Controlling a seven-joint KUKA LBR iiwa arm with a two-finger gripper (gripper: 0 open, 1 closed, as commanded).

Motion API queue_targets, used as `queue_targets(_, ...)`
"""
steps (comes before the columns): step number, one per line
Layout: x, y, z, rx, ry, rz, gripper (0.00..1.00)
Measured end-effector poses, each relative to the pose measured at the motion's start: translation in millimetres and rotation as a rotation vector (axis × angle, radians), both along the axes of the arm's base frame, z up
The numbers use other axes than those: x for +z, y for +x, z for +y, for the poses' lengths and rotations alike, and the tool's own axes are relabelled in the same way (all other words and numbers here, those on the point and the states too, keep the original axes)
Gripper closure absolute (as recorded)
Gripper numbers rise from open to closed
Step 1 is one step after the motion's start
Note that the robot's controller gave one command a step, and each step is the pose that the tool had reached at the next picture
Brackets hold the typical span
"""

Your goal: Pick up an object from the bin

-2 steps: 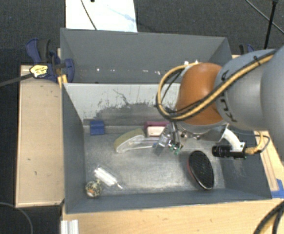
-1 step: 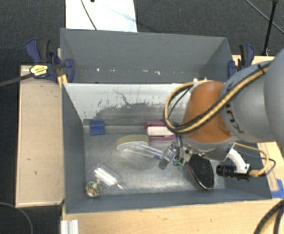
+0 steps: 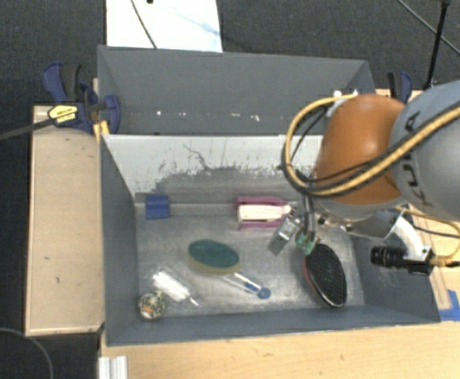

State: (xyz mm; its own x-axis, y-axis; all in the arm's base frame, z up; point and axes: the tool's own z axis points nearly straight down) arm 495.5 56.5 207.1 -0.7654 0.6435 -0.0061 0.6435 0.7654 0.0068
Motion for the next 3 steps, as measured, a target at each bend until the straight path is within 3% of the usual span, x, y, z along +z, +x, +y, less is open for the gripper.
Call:
queue_targets(1, -72.5, 3.2, -2.8, 0.27, -0.003, 0.012, 1.0)
queue_targets(2, -70.7, 4.2, -2.4, 0.266, -0.002, 0.008, 0.0)
queue_targets(3, -138.1, 5.2, 104.8, 0.154, 0.001, 0.011, 0.0)
